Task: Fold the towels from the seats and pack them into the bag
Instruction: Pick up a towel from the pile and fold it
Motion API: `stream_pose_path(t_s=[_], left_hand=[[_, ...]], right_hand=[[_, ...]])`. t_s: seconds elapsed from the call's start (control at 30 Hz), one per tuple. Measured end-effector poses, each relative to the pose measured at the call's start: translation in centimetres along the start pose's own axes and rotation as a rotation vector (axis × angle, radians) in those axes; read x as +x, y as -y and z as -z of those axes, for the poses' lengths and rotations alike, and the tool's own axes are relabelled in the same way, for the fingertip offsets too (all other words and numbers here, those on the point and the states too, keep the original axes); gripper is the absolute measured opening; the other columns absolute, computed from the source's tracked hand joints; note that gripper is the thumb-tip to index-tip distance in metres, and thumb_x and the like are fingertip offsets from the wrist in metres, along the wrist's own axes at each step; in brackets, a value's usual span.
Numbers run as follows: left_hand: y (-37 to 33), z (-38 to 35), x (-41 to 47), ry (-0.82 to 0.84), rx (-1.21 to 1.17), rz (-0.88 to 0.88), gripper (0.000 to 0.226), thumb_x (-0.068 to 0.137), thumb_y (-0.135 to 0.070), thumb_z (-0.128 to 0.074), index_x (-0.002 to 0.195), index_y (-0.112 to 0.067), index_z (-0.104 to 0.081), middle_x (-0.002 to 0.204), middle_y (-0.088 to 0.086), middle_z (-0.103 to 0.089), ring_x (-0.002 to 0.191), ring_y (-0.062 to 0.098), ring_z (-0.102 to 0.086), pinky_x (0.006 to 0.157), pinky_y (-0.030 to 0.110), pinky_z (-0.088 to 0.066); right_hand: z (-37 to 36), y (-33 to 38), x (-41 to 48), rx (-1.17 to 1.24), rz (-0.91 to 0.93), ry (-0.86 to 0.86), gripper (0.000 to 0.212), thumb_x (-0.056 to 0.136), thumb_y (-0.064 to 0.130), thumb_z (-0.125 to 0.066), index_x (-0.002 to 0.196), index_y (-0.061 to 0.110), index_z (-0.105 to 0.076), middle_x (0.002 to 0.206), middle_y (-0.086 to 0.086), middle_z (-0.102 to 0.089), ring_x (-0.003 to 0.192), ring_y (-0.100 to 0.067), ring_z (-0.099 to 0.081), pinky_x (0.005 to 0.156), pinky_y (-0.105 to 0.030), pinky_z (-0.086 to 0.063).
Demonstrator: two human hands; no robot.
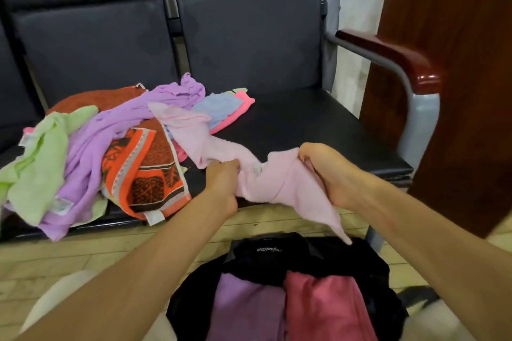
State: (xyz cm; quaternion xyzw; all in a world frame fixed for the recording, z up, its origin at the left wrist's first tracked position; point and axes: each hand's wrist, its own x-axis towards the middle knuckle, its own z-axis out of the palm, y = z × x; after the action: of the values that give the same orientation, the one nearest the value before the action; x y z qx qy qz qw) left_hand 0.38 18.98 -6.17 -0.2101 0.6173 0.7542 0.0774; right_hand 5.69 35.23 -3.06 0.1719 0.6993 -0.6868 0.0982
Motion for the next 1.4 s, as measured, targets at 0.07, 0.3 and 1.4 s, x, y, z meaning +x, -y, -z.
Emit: stream_pose_path(t_s=[0.07,0.3,1.4], left_hand=[[-0.1,0.5,-0.4,0.041,0.022,0.014,0.039,0.094,-0.01,-0.056,0.131,-0.002,-0.048,0.102,0.009,-0.064,0.093,0.023,-0.06,0.091,0.039,-0.051],[0.4,2.5,-4.9,0.383,0.076,0.025,0.024,0.09,-0.001,-0.053,0.112,-0.005,-0.062,0.11,0.015,-0.067,0.096,0.023,-0.064,0.072,0.032,-0.055],[-1.0,6.0,-5.2,0.185,-0.12,-0.037,0.007,0.081,-0.006,-0.061,0.082,-0.012,-0.063,0.076,0.006,-0.064,0.065,0.017,-0.06,0.057,0.024,-0.048]], right_hand=[[0.2,-0.9,-0.3,-0.017,-0.025,-0.006,0.02,0.084,0.02,-0.045,0.065,0.015,-0.045,0.058,-0.005,-0.05,0.069,-0.024,-0.052,0.067,-0.033,-0.039],[-1.1,-3.8,-0.9,-0.045,0.005,0.043,0.04,0.097,0.035,-0.043,0.095,0.007,-0.072,0.091,-0.011,-0.073,0.086,-0.025,-0.066,0.09,-0.041,-0.048],[2.2,-2.9,-3.2,0.392,0.037,-0.26,0.046,0.079,0.015,-0.078,0.121,0.009,-0.06,0.115,-0.011,-0.065,0.104,-0.03,-0.063,0.091,-0.049,-0.053]])
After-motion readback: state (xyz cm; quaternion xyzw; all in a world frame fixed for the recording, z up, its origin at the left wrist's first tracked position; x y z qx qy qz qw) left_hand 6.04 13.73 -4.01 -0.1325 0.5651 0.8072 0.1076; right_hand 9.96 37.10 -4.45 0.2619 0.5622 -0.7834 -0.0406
